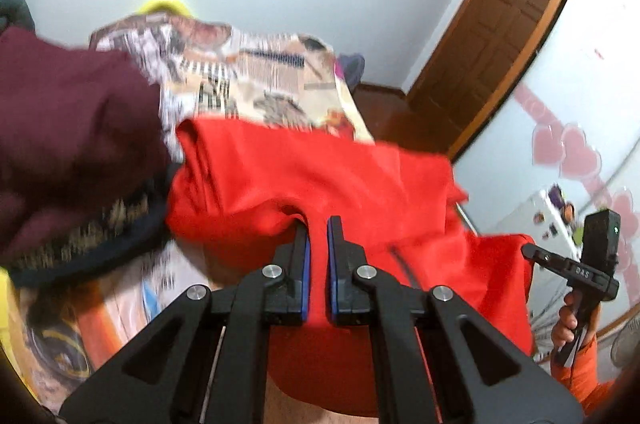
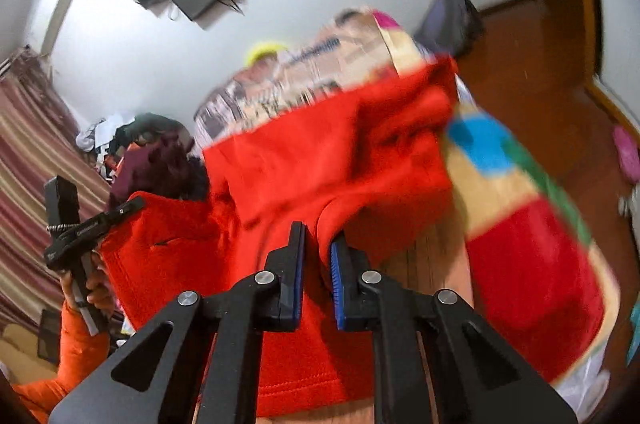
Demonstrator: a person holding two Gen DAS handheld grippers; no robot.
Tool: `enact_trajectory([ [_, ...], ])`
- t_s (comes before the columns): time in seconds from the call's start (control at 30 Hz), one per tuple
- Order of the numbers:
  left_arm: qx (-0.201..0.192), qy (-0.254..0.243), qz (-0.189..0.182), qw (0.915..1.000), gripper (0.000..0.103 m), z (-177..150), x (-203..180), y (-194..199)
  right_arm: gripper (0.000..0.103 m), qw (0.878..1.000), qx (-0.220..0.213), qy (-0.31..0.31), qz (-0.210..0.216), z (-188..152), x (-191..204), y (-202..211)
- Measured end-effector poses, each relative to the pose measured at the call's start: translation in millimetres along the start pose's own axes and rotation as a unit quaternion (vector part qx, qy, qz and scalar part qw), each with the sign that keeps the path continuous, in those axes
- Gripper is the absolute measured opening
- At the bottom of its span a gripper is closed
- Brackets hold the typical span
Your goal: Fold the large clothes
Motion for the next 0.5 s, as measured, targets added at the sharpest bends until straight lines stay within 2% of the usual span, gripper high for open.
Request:
enact_trajectory([
  [0.13, -0.023, 0.020, 0.013, 0.9994, 0.006, 39.4, 8.3, -17.9, 0.010, 0.999, -0.038, 0.015, -0.006, 42.2, 4.0, -5.3],
  [0.23, -0.037, 0.038, 0.042, 0.9977, 0.006, 66.1, 24.5, -38.4, 0.010, 0.998, -0.067, 0.006, -0.018, 73.9, -3.5, -15.6],
  [0.3, -0.043, 0.057, 0.074, 0.9947, 0.006, 80.7, 42.6, -57.5, 0.010, 0.996, -0.083, -0.004, -0.037, 95.7, -14.2, -27.3],
  [0.37, -0.044, 0.067, 0.102, 0.9915, 0.006, 89.4, 58.5, -73.6, 0.010, 0.995, -0.082, -0.017, -0.055, 111.1, -26.2, -42.3],
  [0.5, -0.029, 0.056, 0.170, 0.9834, 0.007, 97.7, 84.4, -109.5, 0.010, 0.994, -0.049, -0.032, -0.093, 124.9, -55.3, -87.7],
])
Point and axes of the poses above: each gripper's, at about its wrist camera, not at the fingertips, and y roughly against the way its jaws point, x to its left, z to its top, the point moved 5 cm from there along -y, roughly the way its jaws point, and after that the axes turned 1 degree about -z, right-handed, at the moved point
